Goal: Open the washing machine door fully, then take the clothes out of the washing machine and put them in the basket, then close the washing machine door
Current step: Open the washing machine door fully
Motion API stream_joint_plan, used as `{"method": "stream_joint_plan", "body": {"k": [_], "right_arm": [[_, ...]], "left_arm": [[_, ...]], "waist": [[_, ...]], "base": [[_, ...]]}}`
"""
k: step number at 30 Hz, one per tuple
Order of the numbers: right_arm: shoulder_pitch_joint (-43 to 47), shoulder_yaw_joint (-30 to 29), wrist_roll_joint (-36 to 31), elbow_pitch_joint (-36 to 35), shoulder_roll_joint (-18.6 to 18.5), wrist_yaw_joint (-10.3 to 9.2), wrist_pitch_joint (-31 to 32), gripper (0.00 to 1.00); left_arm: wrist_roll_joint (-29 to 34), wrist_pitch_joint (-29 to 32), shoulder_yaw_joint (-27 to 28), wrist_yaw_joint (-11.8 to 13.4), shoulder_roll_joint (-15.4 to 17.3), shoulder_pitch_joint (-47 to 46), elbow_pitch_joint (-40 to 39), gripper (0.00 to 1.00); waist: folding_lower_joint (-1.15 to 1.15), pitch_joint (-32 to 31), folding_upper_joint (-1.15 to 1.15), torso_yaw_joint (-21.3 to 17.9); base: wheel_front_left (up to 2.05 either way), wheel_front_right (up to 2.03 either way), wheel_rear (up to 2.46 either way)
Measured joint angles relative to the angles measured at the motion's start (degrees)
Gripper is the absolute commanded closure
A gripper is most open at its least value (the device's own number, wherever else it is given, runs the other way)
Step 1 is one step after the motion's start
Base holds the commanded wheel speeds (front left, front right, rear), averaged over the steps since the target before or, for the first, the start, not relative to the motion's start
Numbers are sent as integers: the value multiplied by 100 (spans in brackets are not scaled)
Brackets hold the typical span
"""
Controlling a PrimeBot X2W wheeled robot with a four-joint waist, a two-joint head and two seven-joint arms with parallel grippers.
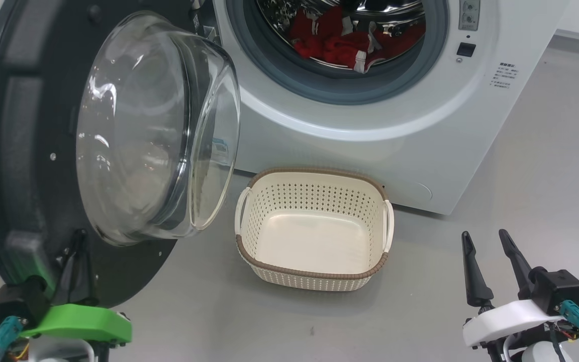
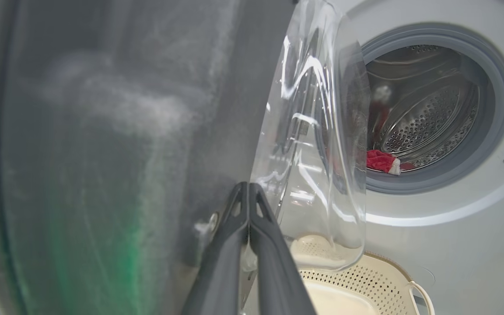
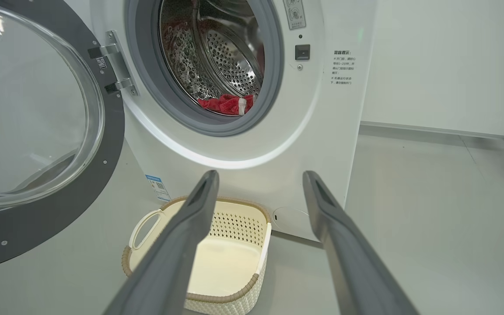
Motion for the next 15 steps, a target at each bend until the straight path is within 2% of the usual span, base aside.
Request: {"method": "stream_joint_plan", "body": {"k": [15], "right_arm": [[-86,-78,-110,-53,-30,33,0,0]], "left_arm": [[-115,-186,738,0,170,-512,483,100]], "waist": [[0,232,0,-10]], "base": [[0,0,0]]}}
